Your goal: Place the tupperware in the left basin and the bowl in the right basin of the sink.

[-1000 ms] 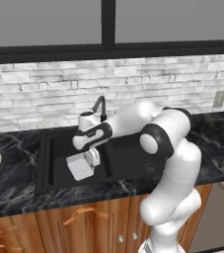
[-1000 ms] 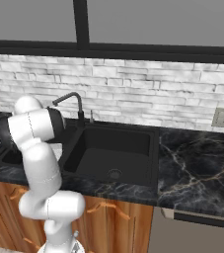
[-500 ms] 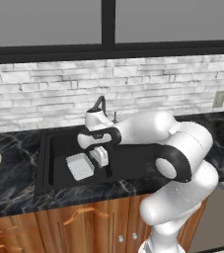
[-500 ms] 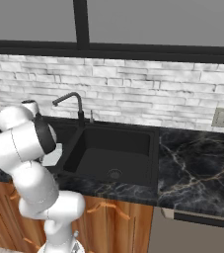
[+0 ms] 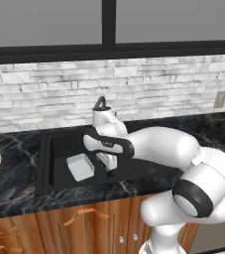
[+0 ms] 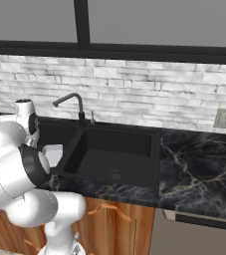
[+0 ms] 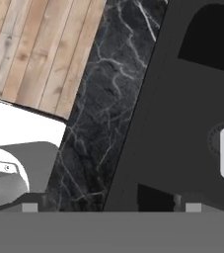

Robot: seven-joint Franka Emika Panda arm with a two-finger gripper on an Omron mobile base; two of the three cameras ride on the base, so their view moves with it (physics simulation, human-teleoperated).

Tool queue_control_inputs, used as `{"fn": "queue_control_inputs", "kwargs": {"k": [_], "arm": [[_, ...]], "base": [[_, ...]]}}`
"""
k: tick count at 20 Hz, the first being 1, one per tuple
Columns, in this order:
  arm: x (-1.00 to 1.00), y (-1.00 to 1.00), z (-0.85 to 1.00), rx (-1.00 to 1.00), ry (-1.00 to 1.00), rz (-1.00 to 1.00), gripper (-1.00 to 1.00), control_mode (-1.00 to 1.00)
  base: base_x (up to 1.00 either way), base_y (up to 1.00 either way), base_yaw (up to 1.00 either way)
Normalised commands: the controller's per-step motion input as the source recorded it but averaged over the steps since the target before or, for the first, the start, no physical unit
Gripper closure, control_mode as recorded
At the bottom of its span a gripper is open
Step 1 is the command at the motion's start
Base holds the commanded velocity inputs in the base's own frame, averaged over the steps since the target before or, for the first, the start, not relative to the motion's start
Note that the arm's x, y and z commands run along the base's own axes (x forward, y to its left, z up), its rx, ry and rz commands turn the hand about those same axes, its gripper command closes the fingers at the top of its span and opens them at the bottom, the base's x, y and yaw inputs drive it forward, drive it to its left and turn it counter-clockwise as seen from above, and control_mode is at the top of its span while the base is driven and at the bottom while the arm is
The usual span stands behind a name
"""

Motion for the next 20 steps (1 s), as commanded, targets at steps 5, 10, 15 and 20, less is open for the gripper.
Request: {"fn": "queue_control_inputs", "kwargs": {"k": [5, 10, 15, 20], "arm": [[-0.35, -0.26, 0.34, 0.00, 0.04, 0.02, -1.00, -1.00], [-0.28, -0.16, 0.38, 0.00, 0.09, 0.00, -1.00, -1.00], [-0.38, -0.19, 0.28, 0.00, 0.09, 0.03, -1.00, -1.00], [-0.50, -0.29, 0.17, -0.03, 0.04, 0.08, -1.00, -1.00]], "base": [[0.00, 0.00, 0.00], [0.00, 0.00, 0.00], [0.00, 0.00, 0.00], [0.00, 0.00, 0.00]]}}
